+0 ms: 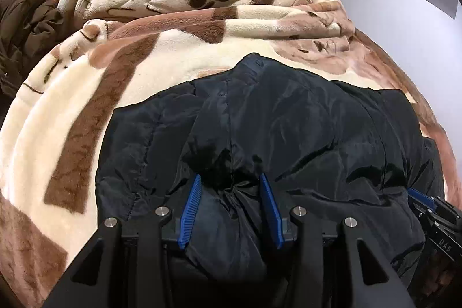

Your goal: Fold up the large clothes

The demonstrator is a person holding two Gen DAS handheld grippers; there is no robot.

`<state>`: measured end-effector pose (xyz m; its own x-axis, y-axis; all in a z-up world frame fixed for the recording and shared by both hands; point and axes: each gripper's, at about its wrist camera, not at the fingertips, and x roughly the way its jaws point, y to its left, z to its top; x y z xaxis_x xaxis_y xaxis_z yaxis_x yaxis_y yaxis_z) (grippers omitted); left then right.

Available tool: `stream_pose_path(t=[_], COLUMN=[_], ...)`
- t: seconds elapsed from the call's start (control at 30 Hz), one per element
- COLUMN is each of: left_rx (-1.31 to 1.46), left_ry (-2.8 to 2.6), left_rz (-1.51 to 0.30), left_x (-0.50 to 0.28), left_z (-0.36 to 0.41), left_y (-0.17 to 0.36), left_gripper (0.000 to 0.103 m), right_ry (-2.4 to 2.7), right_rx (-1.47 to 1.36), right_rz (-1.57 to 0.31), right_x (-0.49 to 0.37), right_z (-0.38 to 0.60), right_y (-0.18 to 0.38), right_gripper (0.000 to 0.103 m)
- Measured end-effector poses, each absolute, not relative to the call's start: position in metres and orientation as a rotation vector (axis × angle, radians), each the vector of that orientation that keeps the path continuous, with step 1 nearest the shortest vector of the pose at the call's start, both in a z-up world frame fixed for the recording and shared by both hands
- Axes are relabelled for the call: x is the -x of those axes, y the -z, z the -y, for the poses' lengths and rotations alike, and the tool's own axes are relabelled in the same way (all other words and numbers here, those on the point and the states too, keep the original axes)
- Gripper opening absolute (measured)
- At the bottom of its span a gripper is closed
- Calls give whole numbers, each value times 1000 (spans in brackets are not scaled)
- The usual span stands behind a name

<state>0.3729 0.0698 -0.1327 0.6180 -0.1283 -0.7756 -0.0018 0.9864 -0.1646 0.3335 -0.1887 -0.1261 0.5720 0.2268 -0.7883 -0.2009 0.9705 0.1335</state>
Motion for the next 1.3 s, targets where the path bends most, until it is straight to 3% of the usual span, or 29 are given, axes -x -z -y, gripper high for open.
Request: stream_pose_path(t=[0.17,0.3,0.47,0.63,0.83,1.1,1.3], left_rx=[160,151,136,87,67,117,54], left_ry=[105,121,99,100,87,215,296], left_rz=[-820,-781,-841,-818,-807,-703,-827], left_x=[-365,-394,-443,-446,-445,-360,-328], left_z=[-72,-59,-48,-39,-36,-40,3], left_y=[91,72,103,143,143,71,114], left_gripper=[45,45,45,45,45,45,45], right_ry=[-279,-255,-181,-186,-160,-251,-303], right_rx=[-35,-41,-13,-88,-67,-83,-38], right_rz=[-814,-781,-868,-877,-884,-773,-900], right_x=[-328,-372,-434,-432,-434,-357,-333], right_z=[194,196,210,242,237,225,193], right_y=[69,52,91,144,147,63,107], right_gripper=[29,30,30,30,30,32,32])
